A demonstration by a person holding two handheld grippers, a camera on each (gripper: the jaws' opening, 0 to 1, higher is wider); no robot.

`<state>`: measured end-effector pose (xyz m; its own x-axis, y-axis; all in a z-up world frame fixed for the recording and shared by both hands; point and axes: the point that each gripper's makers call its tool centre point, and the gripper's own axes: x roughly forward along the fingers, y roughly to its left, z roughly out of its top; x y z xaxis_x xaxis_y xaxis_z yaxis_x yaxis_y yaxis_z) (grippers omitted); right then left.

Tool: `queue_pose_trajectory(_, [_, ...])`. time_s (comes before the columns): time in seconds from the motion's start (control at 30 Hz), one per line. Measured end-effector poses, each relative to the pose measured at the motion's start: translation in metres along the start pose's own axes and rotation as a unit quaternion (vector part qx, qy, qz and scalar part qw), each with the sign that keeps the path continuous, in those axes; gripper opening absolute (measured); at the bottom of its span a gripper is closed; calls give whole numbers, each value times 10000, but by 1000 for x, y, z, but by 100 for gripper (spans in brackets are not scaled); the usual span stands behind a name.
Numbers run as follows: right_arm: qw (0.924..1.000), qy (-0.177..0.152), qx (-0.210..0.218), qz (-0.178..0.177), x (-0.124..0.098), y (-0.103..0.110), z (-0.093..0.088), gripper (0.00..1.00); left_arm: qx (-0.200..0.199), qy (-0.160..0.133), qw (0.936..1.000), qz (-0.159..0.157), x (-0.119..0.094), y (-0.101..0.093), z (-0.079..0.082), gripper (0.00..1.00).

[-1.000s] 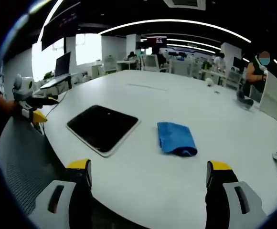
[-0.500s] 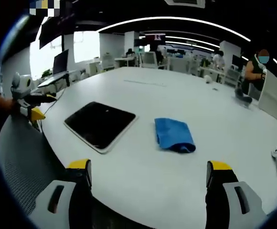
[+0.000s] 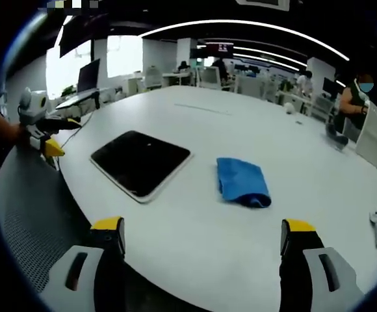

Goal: Wipe the mirror surface with the cleaning cloth until all visible marks leave the cleaned area.

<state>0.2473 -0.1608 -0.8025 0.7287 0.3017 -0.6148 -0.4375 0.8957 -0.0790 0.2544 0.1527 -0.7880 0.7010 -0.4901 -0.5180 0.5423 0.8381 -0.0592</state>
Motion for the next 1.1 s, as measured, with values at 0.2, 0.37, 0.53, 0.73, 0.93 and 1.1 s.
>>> queue_pose_trajectory(0.2, [9999, 96, -83, -76, 0, -2, -3, 100, -30, 59, 10000, -9, 0, 0, -2, 100])
queue_pose_trajectory(0.37, [9994, 84, -208, -272, -2, -9, -2, 100, 24, 22, 10000, -24, 1, 0, 0, 100])
queue_pose_trajectory(0.53, [9981, 240, -282, -487, -3, -16, -7, 100, 11, 44, 10000, 12, 0, 1, -2, 100])
queue_pose_trajectory(0.73, [9936, 344, -847, -666, 0, -19, -3, 100, 44, 2, 10000, -61, 1, -1, 0, 99])
queue_pose_trajectory(0.93, [9938, 354, -481, -936, -8, -28, -9, 100, 37, -8, 10000, -23, 0, 1, -2, 99])
queue_pose_trajectory(1.1, [9926, 145, -767, -927, -8, -23, 3, 100, 48, -178, 9998, 100, -3, 6, 5, 95])
